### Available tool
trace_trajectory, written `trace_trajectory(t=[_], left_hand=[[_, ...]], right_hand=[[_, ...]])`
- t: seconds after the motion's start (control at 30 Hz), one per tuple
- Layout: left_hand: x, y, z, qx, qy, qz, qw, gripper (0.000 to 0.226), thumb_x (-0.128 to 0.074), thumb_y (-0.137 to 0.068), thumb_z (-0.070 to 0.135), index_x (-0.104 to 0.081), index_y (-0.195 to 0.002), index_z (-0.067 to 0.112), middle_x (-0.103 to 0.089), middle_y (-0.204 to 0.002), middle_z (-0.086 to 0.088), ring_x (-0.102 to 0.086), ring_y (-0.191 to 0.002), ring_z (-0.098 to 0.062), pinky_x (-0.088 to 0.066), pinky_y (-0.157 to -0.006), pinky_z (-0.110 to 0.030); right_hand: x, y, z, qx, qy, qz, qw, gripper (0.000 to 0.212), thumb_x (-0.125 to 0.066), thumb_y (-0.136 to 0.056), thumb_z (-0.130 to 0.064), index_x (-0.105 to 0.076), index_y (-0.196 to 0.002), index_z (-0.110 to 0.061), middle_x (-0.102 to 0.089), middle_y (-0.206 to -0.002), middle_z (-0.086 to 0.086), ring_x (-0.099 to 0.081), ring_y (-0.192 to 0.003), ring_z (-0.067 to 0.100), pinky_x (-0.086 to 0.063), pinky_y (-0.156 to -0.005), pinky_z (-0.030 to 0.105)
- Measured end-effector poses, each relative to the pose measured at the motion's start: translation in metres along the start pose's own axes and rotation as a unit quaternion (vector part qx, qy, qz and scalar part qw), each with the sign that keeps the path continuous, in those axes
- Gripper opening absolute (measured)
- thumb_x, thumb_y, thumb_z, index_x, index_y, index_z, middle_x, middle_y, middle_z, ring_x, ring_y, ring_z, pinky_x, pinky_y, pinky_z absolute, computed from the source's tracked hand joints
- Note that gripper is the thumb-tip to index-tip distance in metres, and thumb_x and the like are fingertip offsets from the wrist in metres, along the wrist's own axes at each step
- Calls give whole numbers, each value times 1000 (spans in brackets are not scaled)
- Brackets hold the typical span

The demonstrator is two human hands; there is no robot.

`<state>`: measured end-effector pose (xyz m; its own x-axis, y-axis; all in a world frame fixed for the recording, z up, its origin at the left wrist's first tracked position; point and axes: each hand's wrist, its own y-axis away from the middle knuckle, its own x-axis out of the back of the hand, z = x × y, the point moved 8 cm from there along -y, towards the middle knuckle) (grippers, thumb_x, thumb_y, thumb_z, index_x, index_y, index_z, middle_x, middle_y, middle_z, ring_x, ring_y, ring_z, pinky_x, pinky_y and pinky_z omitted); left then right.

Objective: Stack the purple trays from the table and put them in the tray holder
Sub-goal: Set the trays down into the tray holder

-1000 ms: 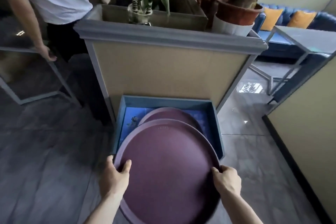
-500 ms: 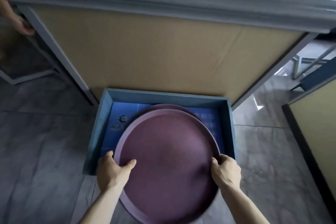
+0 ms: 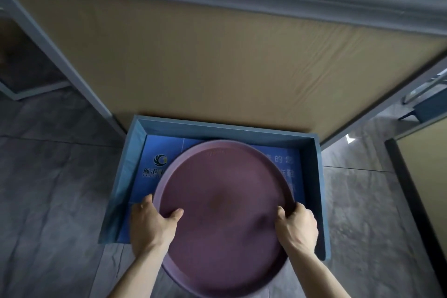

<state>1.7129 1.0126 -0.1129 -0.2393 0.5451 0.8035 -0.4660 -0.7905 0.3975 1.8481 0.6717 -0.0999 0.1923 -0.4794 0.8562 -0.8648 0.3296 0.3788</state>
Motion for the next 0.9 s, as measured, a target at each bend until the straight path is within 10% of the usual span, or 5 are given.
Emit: trace_trajectory(t=[0.13, 0.9], left_hand=[[7, 1, 5, -12, -13, 10, 1000, 89, -89, -63, 41, -50, -135, 3, -43, -133, -20, -62, -102, -40, -52, -80, -45], [9, -11, 12, -45, -15, 19, 999, 86, -90, -60, 40, -49, -127, 8, -54, -128, -20, -50, -119, -40, -46, -97, -50]], right_hand=[[2, 2, -2, 8, 9, 0, 1000, 33, -62, -91, -33, -63, -106, -4, -66, -111, 16, -61, -106, 38, -47, -89, 40], [-4, 7, -4, 61, 96, -8, 993, 50, -84, -74, -37, -58, -105, -8, -67, -109, 12, -62, -106, 36, -47, -86, 39]])
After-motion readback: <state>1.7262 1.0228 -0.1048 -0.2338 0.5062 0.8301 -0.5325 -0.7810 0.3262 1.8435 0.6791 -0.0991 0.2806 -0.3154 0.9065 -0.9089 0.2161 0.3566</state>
